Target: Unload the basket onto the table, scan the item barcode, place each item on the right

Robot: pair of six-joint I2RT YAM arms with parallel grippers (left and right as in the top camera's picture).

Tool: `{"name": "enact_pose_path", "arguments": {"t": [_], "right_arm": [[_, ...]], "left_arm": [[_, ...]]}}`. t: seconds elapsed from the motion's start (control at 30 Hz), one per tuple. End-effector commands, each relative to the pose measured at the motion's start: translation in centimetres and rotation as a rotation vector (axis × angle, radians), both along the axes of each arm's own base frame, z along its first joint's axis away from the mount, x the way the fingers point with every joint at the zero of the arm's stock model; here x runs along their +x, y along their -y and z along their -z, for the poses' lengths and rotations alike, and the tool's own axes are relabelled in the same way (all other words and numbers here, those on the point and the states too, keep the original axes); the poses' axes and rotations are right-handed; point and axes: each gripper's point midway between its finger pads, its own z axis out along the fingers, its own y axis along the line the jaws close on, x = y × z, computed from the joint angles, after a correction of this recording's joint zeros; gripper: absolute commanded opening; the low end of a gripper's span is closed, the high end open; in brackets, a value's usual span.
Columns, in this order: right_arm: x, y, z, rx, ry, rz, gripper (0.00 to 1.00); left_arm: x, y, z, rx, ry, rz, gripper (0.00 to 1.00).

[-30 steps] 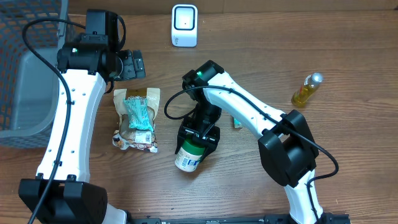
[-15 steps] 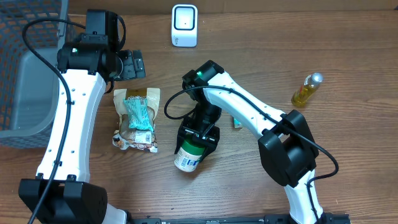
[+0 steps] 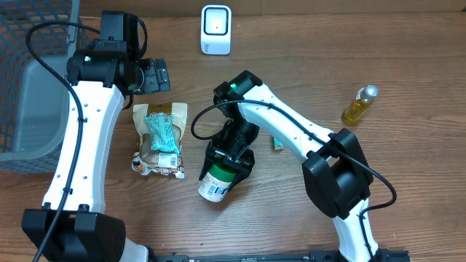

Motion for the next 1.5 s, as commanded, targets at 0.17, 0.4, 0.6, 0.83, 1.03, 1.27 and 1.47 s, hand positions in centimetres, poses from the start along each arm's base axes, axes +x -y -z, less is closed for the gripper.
{"name": "enact_pose_path", "arguments": {"t": [0.17,0.4,0.6,0.83,1.03,1.27,1.47], "right_arm": [[1.2,0.4,0.4,-0.011,0.111,-0.041,0.29],[3.4,1.0,2.4,-0.056,0.259,-0.081,0.28],[6.4,0.3,3.8,-0.046,0.429,-0.092,0.28],[11.0,2.1,5.6,-0.17,0.65,-0.11,0.25],[13.2,4.4,5.7,-0.21,0.659,-0.05,0.17],[15.0,6.3,5.7,-0.227,0.656,0.011,0.14],[16.1,5.9,4.6,-0.07,0.693,-0.045,0.13]], "left_arm": [[0.3,0.2,-0.9,0.015,0.025,0.02,1.0],[0.3,0.2,-0.9,0.015,0.025,0.02,1.0],[0.3,0.2,-0.9,0.015,0.025,0.02,1.0],[0.3,0.2,-0.9,0.015,0.025,0.02,1.0],[0.3,0.2,-0.9,0.015,0.025,0.02,1.0],[0.3,0.2,-0.9,0.015,0.025,0.02,1.0],[0.3,0.2,-0.9,0.015,0.025,0.02,0.99]]}}
